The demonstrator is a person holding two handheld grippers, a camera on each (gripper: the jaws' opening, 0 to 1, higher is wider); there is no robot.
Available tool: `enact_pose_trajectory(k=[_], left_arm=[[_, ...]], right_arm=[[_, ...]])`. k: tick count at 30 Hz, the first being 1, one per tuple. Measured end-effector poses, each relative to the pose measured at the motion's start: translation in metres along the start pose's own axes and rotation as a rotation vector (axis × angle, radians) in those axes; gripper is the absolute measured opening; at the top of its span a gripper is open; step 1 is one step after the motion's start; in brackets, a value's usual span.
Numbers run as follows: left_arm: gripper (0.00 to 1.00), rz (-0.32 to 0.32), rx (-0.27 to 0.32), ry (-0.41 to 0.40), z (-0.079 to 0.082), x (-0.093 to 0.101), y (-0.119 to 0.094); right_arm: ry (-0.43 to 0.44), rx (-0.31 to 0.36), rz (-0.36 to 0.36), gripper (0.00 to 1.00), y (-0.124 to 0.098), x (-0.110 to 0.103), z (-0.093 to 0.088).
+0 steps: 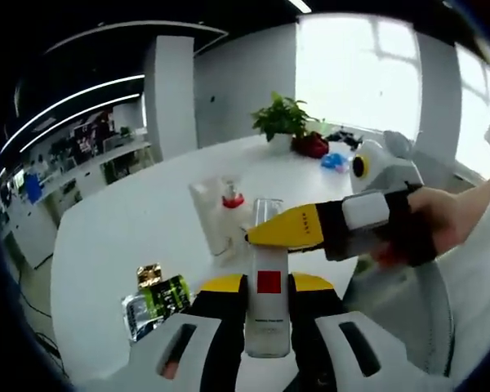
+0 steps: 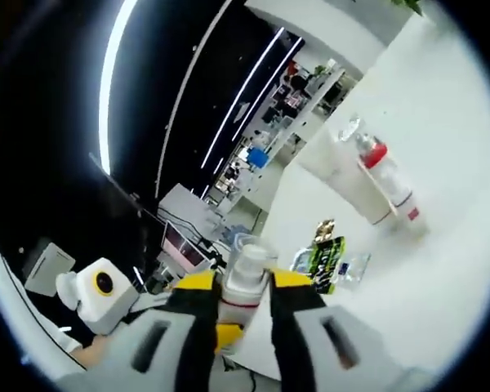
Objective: Arrange the skincare products in the storage area until every visible bottle or jar stands upright without overlapping.
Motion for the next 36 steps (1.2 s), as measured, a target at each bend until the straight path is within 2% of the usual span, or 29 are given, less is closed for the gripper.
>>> enact_pose_trajectory(k=[3, 6, 7, 8, 9, 11, 13, 16, 17, 19, 20, 24, 31, 36], left_arm=[[0.17, -0.009, -0.004, -0.005, -0.002, 0.002, 0.001], [0.17, -0.032, -0.008, -0.013, -0.005, 0.006, 0.001], [0.18, -0.055, -0.011, -0.011, -0.006, 0.009, 0.002], [0.19, -0.125, -0.03, -0.013, -0.01, 0.017, 0.002], [0.2, -0.146, -0.022, -0.029, -0.009, 0.02, 0.002], [0.22, -0.206, -0.021, -0.062, -0.01, 0.024, 0.001], [0.23, -0.216, -0.009, -0.065, -0.009, 0.021, -0.001], [0.25, -0.294, -0.004, -0.071, -0.006, 0.028, -0.004], [0.25, -0.342, 0.003, -0.067, -0.004, 0.033, -0.007], [0.24, -0.392, 0.017, -0.07, -0.001, 0.037, -0.009], [0.24, -0.437, 0.015, -0.076, 0.0, 0.042, -0.012], [0.25, -0.538, 0.015, -0.034, 0.004, 0.05, -0.021], [0.26, -0.634, 0.009, 0.03, 0.01, 0.058, -0.029], [0.26, -0.679, 0.004, 0.08, 0.014, 0.068, -0.029]], right_arm=[[-0.008, -0.013, 0.008, 0.21, -0.001, -0.002, -0.002], [-0.063, -0.028, 0.018, 0.2, -0.002, -0.006, -0.003], [-0.094, -0.041, 0.035, 0.19, -0.002, -0.009, -0.003], [-0.125, -0.06, 0.043, 0.19, -0.003, -0.011, -0.005], [-0.154, -0.076, 0.035, 0.18, -0.004, -0.009, -0.005], [-0.208, -0.117, 0.072, 0.18, -0.005, -0.013, -0.007], [-0.255, -0.157, 0.125, 0.18, -0.008, -0.021, -0.008], [-0.336, -0.243, 0.208, 0.18, -0.015, -0.033, -0.011], [-0.343, -0.25, 0.218, 0.18, -0.015, -0.035, -0.011], [-0.362, -0.285, 0.275, 0.18, -0.02, -0.044, -0.013], [-0.37, -0.313, 0.31, 0.18, -0.022, -0.049, -0.014], [-0.407, -0.387, 0.408, 0.18, -0.031, -0.061, -0.017], [-0.483, -0.471, 0.538, 0.18, -0.042, -0.079, -0.021], [-0.498, -0.484, 0.592, 0.18, -0.044, -0.086, -0.024]])
Point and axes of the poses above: the point that each gripper's makers call its tool centre point, and the gripper's own axes: y roughly forward along the fingers, x roughly to its right, z roughly out of its top, the point moved 1 cm from there along -y, roughly backward along the fingers, and after that the axes turned 7 degrees about y, right-handed, at the moved point
